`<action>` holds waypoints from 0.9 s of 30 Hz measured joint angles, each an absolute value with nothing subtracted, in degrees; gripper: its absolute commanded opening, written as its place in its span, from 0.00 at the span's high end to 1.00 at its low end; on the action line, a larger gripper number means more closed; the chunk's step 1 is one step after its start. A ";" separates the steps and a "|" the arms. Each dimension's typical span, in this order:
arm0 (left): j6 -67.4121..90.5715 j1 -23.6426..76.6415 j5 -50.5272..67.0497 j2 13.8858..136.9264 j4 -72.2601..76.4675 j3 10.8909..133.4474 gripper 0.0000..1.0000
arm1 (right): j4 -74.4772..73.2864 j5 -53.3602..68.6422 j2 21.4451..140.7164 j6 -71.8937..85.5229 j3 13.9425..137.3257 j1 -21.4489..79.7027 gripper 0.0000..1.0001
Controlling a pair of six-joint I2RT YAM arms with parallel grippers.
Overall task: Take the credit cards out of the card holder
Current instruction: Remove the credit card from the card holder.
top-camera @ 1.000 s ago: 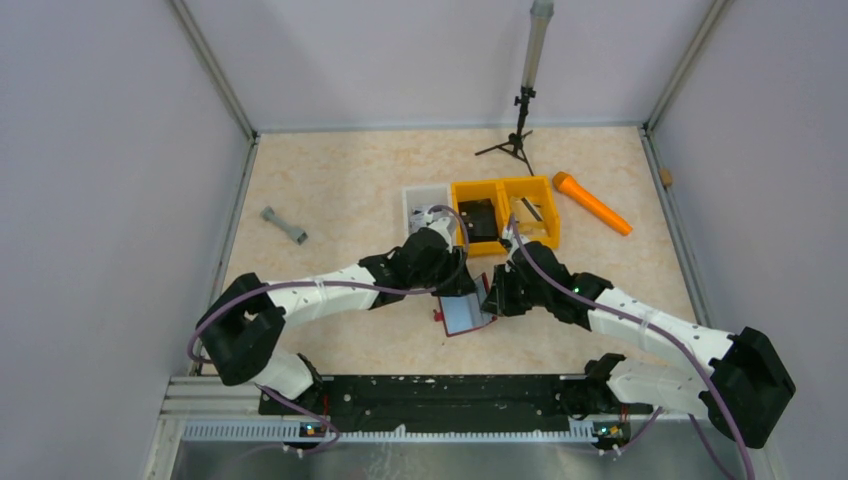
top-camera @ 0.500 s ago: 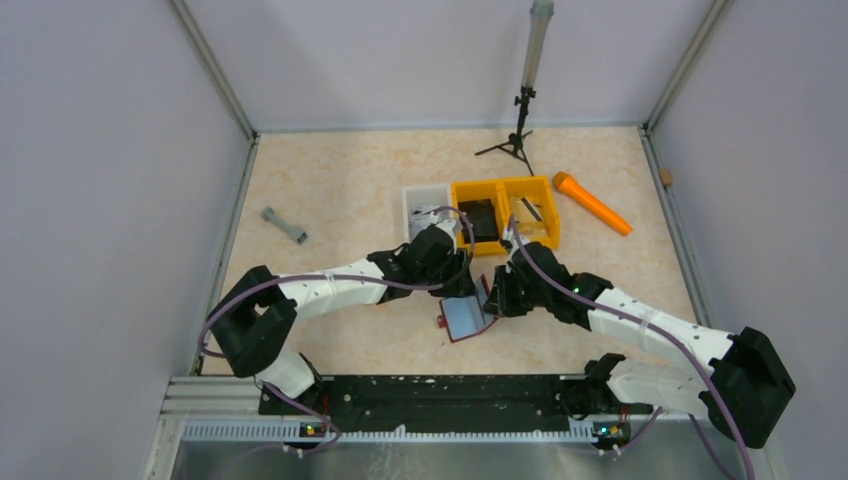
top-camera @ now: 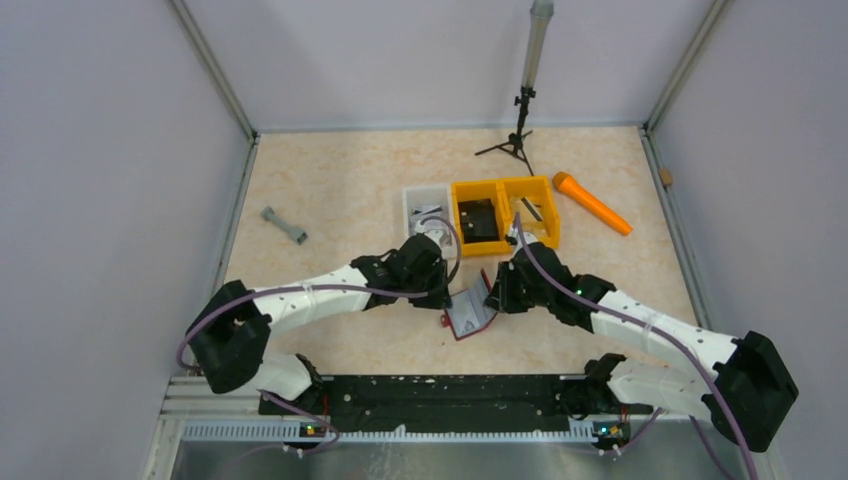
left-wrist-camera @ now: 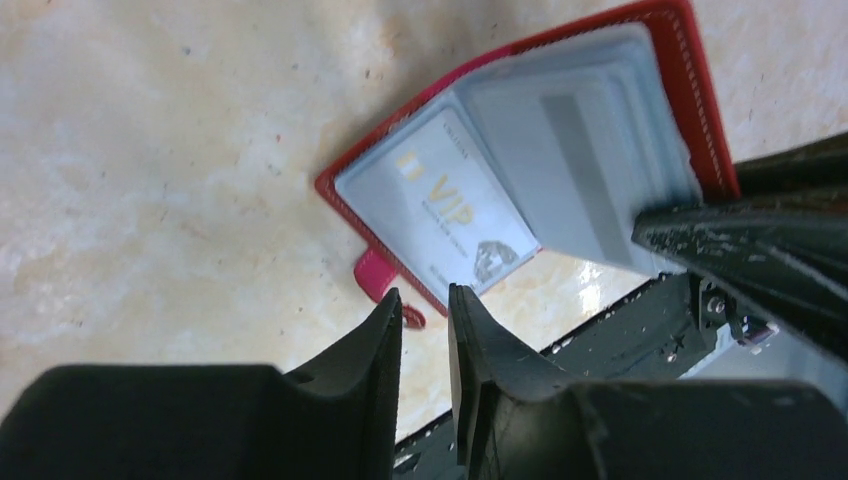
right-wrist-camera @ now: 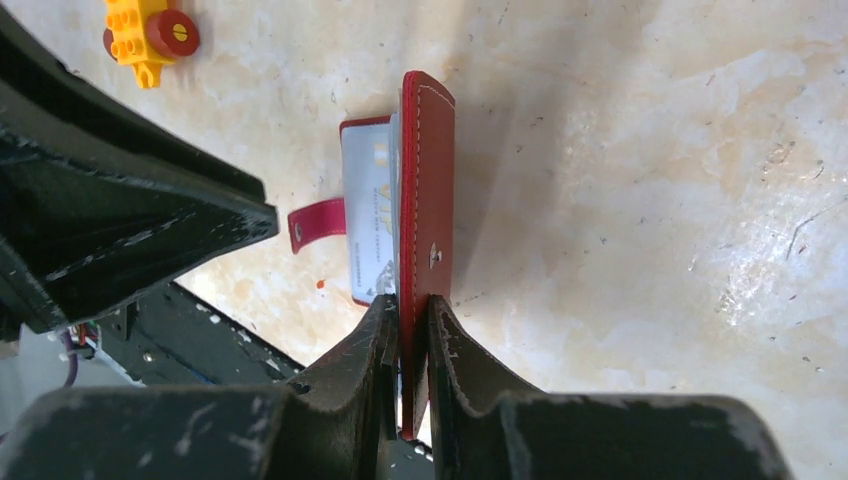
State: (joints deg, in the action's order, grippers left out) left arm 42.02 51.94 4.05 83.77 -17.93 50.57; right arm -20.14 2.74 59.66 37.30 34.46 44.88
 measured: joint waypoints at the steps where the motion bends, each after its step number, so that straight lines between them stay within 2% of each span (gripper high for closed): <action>1: 42.04 51.79 4.10 82.41 -18.20 49.65 0.68 | -19.27 2.66 59.53 37.58 34.17 44.86 1.00; 2: 42.04 51.62 4.16 81.08 -18.28 48.66 0.64 | -18.76 2.72 59.35 37.89 33.87 44.84 1.00; 6: 42.06 49.60 4.95 75.13 -16.99 43.27 0.22 | -15.99 3.60 57.28 39.64 31.09 44.07 1.00; 8: 42.98 47.35 5.93 70.24 -15.07 38.35 0.09 | -14.63 5.08 55.59 40.75 29.41 43.07 1.00; 9: 43.00 46.41 6.55 68.27 -14.15 36.42 0.06 | -13.91 5.98 54.76 41.32 28.71 42.41 1.00; 11: 43.79 43.83 7.94 63.79 -11.92 32.23 0.02 | -11.40 8.64 53.08 42.78 27.05 40.66 1.00; 17: 45.54 36.18 12.49 53.21 -6.33 24.45 0.01 | -4.97 15.88 50.11 47.24 24.67 37.54 1.00; 27: 49.87 28.49 22.46 46.59 8.95 17.30 0.01 | 0.82 26.24 47.77 52.38 24.75 37.41 1.00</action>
